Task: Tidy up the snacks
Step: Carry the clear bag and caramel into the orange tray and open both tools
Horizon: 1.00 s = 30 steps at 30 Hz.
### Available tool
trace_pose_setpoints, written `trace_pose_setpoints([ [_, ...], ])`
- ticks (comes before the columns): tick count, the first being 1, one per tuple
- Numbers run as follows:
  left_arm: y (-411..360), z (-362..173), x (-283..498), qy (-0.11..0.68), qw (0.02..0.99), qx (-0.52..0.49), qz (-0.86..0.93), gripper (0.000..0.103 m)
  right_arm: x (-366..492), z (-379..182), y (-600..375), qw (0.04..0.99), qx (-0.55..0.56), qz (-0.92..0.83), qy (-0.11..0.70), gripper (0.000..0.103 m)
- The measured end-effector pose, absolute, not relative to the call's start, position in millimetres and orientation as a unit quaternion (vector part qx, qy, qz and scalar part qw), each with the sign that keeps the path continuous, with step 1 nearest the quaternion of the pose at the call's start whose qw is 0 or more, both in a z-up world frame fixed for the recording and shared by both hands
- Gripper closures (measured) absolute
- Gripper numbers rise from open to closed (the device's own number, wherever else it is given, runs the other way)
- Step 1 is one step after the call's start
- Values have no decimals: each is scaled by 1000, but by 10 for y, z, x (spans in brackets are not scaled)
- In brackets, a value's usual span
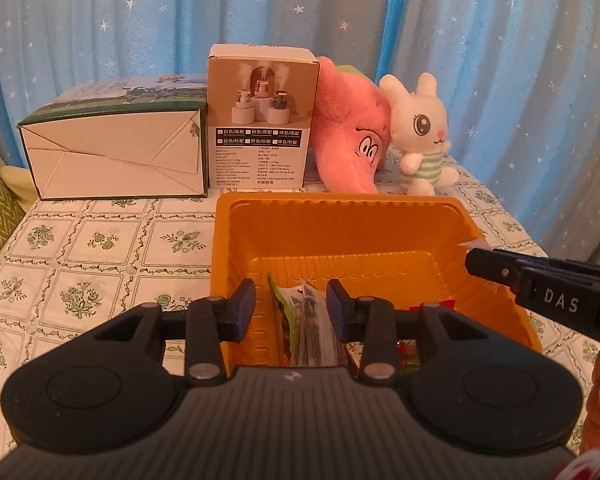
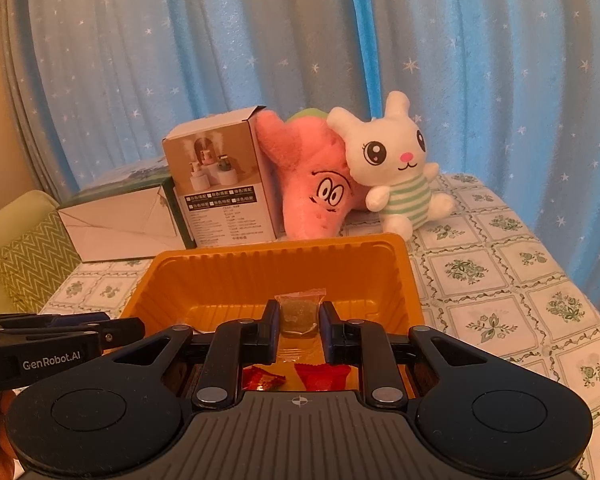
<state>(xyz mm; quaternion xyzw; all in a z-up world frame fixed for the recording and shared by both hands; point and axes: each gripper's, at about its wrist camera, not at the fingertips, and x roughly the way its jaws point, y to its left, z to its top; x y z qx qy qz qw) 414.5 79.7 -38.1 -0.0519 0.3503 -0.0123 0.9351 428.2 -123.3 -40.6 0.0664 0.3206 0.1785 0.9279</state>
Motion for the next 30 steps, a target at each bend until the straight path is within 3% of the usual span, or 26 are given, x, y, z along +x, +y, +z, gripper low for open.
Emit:
trace_pose_setpoints([
  [25,762,-384,4142,352,934,-51,-18,68,4304,-436,-1222,912,119,227,319,80],
  [26,771,-382,4143,352,934,-53,-17,68,4319,-451,-1228,909,128,230,324,69],
  [27,783,-382,4141,352,934,-53,-15,68,4331,-461,-1244,907,138,228,326,46],
  [28,788,-381,4138,352,934,-53,-15,68,4332,-468,-1262,907,144,227,325,38],
  [30,793,-382,4136,352,934,-52,-14,68,4335,-457,-1300,910,149,219,318,35],
])
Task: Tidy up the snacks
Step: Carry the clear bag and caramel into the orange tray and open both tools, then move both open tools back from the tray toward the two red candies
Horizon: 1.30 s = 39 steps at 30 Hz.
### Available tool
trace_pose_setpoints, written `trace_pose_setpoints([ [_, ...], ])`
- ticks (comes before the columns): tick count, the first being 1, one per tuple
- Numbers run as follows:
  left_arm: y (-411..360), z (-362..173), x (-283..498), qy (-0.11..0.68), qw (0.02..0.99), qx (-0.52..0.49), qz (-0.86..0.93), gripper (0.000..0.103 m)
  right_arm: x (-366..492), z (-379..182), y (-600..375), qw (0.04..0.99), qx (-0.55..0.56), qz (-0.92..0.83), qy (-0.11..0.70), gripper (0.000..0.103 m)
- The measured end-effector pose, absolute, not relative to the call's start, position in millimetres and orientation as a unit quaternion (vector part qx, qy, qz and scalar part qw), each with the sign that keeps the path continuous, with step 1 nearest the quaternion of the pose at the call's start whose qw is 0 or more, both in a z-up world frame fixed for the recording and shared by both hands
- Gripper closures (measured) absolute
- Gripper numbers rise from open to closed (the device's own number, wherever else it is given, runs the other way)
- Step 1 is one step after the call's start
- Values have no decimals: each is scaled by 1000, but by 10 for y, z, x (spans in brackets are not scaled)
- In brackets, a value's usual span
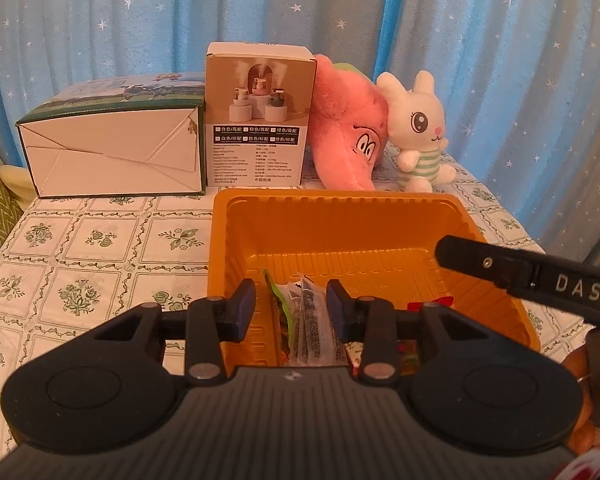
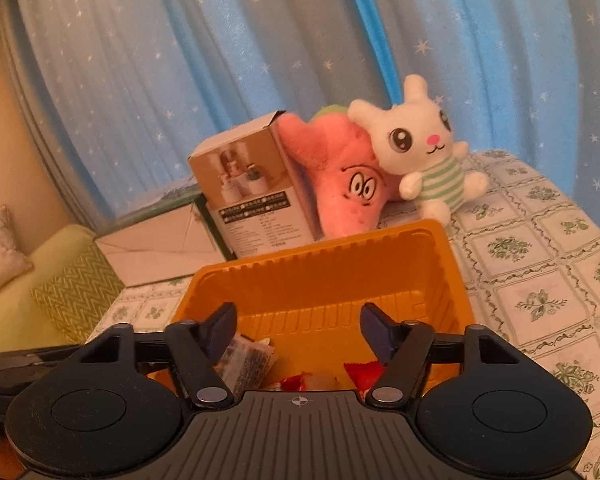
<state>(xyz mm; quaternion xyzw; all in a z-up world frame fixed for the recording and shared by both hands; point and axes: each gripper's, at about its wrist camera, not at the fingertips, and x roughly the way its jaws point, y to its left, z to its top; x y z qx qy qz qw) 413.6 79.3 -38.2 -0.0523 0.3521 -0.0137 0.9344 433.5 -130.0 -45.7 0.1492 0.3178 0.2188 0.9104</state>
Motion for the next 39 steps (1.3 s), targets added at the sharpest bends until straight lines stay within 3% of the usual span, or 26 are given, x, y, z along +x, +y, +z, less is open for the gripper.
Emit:
trace_pose_setpoints([
  [25,688,-315,3978,351,936,-28,-23,68,4176,-409,-1340,924,102,184,319,35],
  [39,481,-100,3255,341,939,-20,-38,68,3487,-249,-1457,928,63,164,329,35],
])
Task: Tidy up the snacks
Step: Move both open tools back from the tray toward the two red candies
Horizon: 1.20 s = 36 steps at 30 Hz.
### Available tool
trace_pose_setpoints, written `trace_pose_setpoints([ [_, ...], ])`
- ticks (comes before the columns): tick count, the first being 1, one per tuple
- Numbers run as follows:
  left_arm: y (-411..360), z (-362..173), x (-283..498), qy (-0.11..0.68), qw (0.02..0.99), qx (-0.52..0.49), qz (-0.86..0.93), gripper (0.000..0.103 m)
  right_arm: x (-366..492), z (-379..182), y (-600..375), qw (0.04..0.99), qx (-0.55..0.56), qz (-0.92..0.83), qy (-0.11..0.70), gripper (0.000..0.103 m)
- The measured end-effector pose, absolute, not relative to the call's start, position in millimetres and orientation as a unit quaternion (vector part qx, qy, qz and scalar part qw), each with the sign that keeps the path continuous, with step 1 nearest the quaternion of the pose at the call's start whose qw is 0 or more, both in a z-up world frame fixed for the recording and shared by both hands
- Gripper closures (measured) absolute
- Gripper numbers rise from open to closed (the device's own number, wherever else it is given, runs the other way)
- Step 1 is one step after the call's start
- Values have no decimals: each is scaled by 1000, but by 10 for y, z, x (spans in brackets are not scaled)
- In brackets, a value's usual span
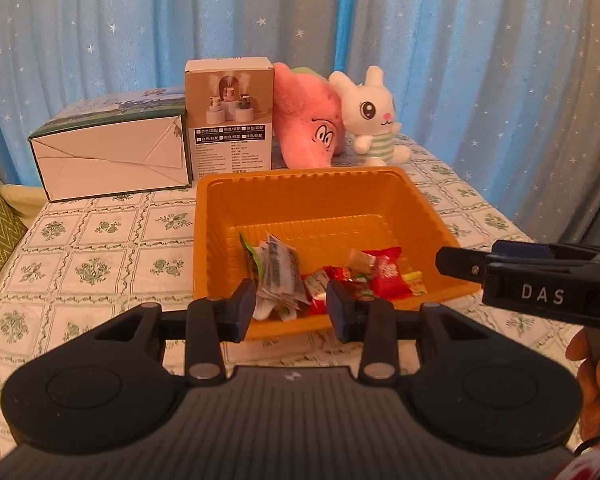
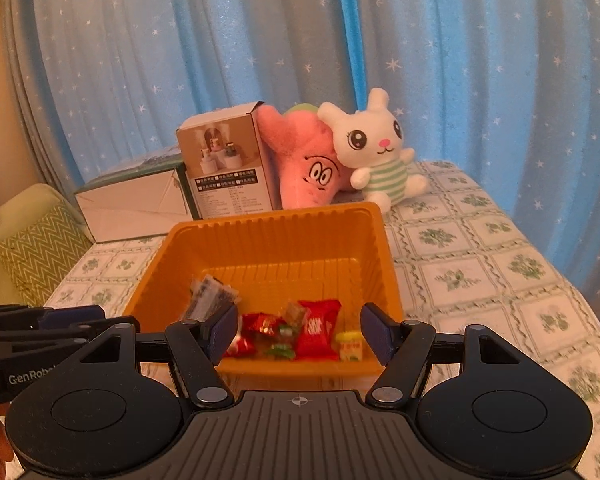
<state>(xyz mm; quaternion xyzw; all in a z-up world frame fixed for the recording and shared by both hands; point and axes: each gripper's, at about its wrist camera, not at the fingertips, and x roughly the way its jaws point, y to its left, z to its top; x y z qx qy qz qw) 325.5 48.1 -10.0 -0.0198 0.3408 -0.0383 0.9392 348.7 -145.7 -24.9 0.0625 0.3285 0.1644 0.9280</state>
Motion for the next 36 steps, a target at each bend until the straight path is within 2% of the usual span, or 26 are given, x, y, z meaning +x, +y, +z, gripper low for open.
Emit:
trace_pose_setpoints([
  [21,393,110,1453,355,934,-36,-21,68,1765,32,-1696,919,46,162,357,35],
  [36,562,181,836,353,934,-57,7,68,1228,137,-1595,917,37,172,358,35],
])
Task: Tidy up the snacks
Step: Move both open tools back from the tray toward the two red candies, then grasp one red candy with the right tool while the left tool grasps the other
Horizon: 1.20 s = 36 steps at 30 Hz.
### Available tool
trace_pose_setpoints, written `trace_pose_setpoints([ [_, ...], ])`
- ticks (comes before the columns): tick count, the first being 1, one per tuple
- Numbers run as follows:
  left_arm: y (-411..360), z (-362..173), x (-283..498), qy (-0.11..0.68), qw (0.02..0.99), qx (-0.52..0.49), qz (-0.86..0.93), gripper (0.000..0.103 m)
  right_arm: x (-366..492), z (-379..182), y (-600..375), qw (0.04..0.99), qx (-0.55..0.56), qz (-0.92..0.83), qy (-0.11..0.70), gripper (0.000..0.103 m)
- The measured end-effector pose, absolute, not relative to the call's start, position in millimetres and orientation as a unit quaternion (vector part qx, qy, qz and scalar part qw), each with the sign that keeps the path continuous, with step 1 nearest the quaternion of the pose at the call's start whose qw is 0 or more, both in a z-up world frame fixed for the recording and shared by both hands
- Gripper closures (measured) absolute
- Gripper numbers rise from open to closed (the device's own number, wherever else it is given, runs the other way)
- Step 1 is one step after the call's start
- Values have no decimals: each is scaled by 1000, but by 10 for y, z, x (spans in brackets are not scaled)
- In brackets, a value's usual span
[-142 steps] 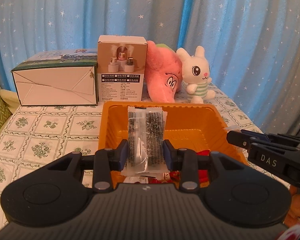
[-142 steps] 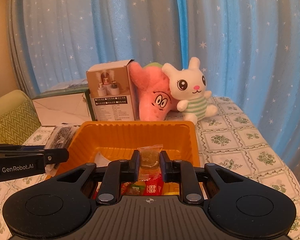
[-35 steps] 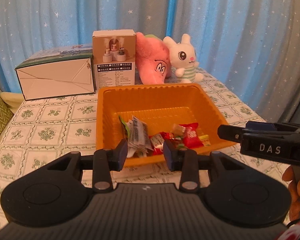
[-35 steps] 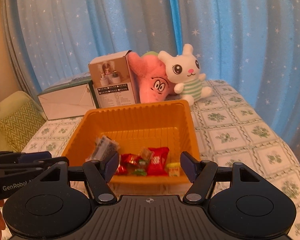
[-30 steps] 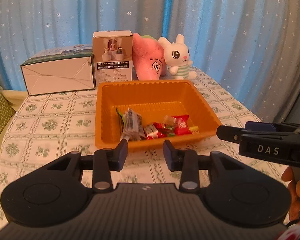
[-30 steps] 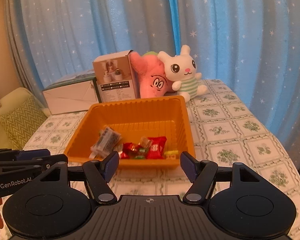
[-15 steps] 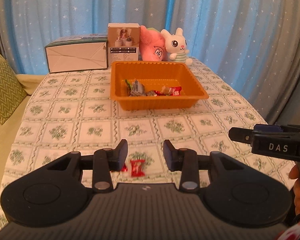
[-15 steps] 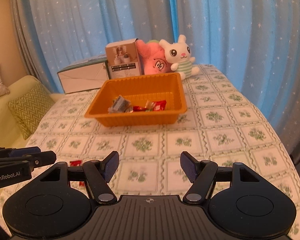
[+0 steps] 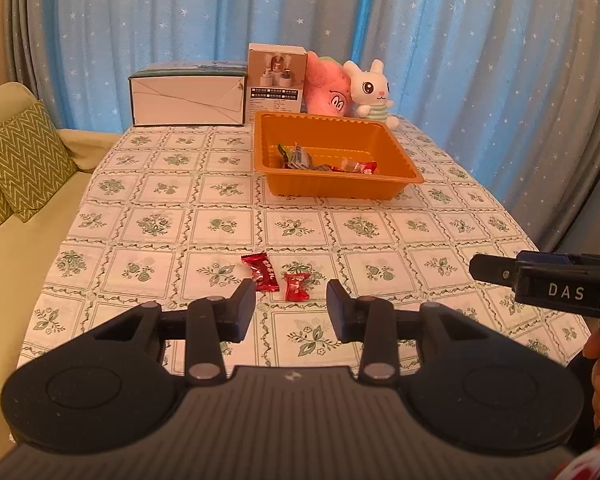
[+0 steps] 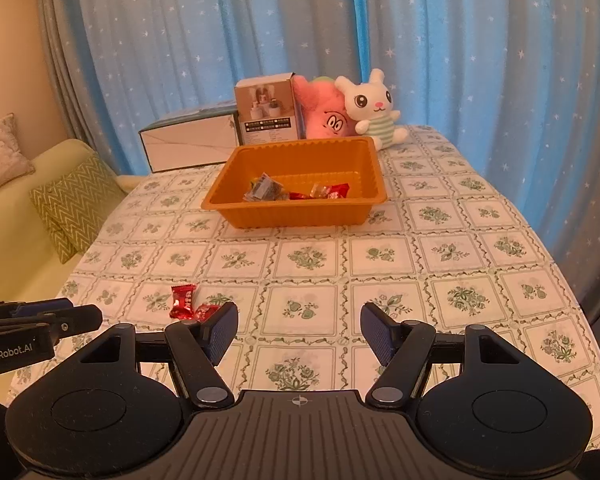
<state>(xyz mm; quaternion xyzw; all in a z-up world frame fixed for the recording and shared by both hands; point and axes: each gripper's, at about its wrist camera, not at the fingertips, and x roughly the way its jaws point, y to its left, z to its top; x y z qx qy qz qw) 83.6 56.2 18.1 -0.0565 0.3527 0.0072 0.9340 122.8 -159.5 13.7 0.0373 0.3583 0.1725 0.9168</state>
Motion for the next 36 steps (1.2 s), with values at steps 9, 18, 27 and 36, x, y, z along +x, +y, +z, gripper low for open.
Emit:
trace_pose_setpoints([
  [9,621,185,775,356,933,-50,20,68,1173,118,-1531,914,36,182,361,35],
  [18,680,118,795,362,930,-53,33,68,1185,31,-1528,913,44,184,362,35],
  [27,797,-19,935,372,926,-53,43,68,1246,-168,-1357,907,46,201,366,35],
  [36,999,-198,1196,382,921,-53,53,68,1437,-397,-1011,900,40,224,372,36],
])
